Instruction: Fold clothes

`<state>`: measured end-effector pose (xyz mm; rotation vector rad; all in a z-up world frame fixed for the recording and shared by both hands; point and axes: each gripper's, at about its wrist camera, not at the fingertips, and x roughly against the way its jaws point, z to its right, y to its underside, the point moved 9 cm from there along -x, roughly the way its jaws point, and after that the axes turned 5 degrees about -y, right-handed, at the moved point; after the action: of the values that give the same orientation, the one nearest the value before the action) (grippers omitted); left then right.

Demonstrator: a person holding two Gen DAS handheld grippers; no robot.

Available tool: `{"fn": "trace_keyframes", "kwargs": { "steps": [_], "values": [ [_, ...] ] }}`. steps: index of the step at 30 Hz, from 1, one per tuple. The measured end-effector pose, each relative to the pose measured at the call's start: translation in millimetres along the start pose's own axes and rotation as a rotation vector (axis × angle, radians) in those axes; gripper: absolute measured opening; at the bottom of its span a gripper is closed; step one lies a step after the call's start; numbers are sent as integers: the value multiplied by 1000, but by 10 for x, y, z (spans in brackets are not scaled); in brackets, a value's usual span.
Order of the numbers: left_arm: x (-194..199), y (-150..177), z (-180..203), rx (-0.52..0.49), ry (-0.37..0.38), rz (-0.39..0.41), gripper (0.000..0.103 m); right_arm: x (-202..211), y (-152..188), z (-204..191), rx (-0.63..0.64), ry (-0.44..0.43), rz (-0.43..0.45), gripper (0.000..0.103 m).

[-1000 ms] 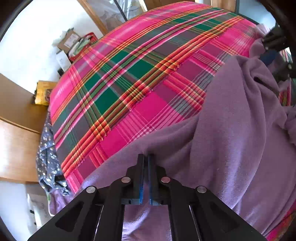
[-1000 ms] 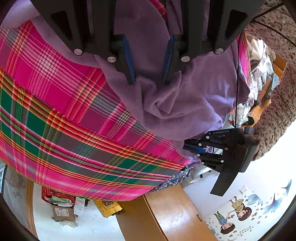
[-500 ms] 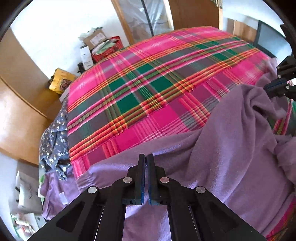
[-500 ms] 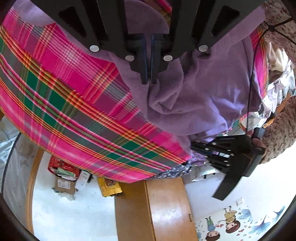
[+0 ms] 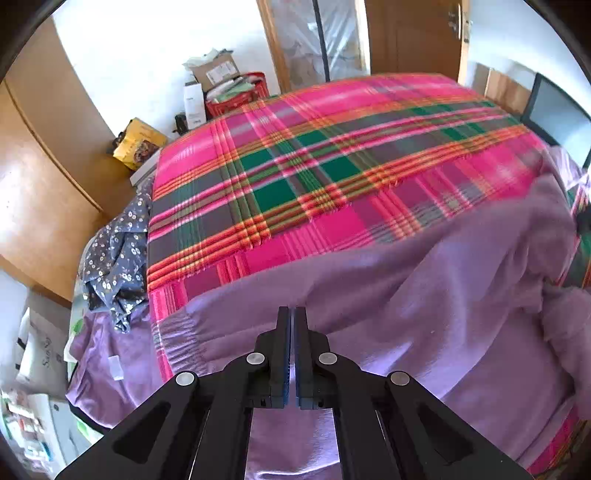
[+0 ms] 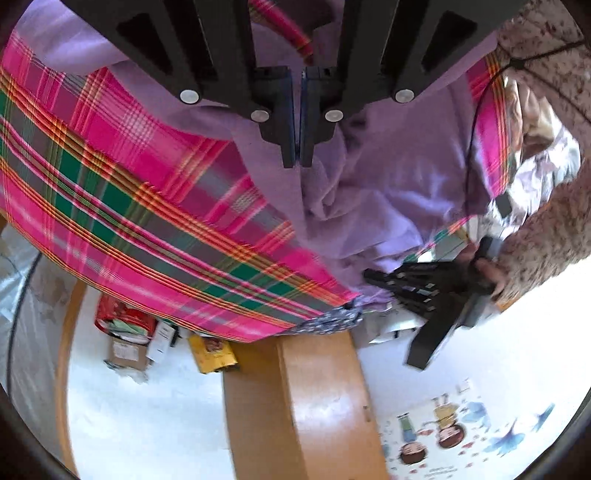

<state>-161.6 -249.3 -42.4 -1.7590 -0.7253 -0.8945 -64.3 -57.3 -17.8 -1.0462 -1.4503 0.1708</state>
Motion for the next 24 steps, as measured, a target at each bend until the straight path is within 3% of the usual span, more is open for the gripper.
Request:
{"fn": "trace_keyframes", "kwargs": {
  "steps": [9,12,16,21,24],
  "values": [
    [48,-243,95,10,13,17,5,-176,272,-388,36,-96,-78,2],
    [-45,-280,143,-23,3,-10,10,-251,337,-382,16,-114,-101,2],
    [-214,-297,211,-60,0,-58,11,-340,380,-372,-5,-135,-142,4],
    [-311,-202,242,-72,22,-87,11,-199,253,-262,-66,-169,-100,5],
    [-357,-90,264,-101,18,-113,11,-50,121,-199,-72,-196,-46,14]
  ]
}}
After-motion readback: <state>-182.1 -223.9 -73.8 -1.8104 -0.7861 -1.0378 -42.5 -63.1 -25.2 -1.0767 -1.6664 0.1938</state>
